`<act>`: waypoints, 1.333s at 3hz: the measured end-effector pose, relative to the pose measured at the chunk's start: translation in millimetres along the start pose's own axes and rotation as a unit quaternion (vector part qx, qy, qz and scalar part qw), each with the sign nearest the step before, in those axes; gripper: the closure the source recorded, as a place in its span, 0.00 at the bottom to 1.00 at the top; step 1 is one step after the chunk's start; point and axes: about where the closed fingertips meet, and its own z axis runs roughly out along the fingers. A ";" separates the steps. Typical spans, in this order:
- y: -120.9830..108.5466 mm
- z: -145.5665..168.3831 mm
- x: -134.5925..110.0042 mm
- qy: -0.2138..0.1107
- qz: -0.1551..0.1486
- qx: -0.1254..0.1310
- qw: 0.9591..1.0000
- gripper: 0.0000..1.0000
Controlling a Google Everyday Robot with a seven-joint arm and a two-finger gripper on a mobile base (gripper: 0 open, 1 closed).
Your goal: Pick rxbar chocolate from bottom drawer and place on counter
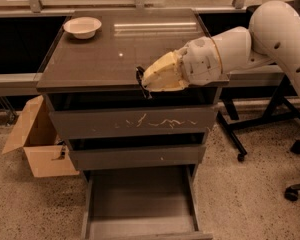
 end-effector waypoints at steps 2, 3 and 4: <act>-13.5 -22.8 13.3 0.024 0.004 -0.017 1.000 1.00; -21.9 -51.9 44.3 0.044 0.023 -0.019 0.999 1.00; -28.8 -69.8 75.2 0.069 0.041 -0.020 0.997 1.00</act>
Offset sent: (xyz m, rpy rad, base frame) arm 0.0466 -0.0575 0.0650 -0.1133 -0.0335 -0.1528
